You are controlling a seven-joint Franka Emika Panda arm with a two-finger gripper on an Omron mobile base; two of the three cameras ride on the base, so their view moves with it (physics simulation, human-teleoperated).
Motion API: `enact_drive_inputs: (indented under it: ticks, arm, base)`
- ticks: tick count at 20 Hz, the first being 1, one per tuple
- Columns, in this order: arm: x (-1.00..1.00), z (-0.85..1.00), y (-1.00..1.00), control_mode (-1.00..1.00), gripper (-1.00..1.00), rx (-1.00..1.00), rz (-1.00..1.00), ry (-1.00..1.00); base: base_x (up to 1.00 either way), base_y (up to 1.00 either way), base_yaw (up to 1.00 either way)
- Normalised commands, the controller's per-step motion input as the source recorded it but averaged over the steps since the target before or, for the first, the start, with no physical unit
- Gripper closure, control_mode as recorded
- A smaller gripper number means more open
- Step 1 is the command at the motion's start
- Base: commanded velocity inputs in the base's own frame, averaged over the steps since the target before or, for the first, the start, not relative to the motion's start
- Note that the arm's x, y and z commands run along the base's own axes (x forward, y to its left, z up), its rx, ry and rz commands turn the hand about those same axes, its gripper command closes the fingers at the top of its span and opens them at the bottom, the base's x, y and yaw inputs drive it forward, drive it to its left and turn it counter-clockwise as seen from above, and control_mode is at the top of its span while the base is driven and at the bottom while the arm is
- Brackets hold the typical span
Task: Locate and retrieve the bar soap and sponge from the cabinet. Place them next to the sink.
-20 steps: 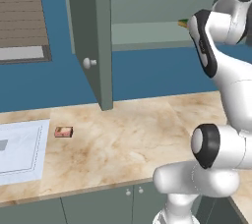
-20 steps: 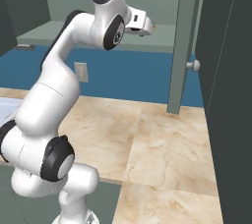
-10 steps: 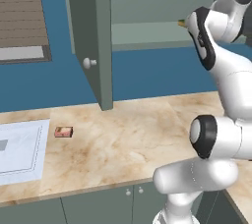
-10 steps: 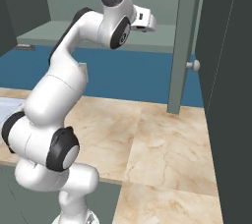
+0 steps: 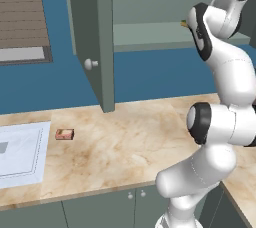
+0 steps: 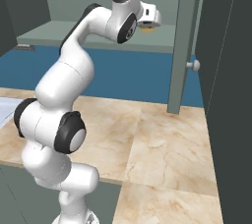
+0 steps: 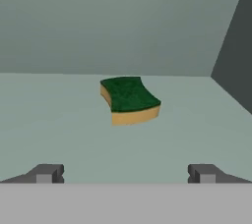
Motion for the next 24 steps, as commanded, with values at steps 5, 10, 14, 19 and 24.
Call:
enact_drive_inputs:
  ticks: [5, 10, 14, 19, 24]
  arm:
    - [0.28, -0.05, -0.02, -1.00, -1.00, -0.02, 0.00, 0.08]
    - [0.40, -0.13, -0.07, -1.00, -1.00, 0.00, 0.03, 0.02]
    - [0.45, -0.13, -0.20, -1.00, -1.00, 0.00, 0.05, 0.00]
    - [0.38, -0.15, -0.24, -1.00, -1.00, 0.00, 0.02, 0.00]
    - [0.27, -0.04, -0.01, -1.00, -1.00, 0.00, 0.02, 0.03]
  base:
    - [0.00, 0.00, 0.00]
    - [0.00, 0.00, 0.00]
    - [0.00, 0.00, 0.00]
    - [0.00, 0.00, 0.00]
    - [0.00, 0.00, 0.00]
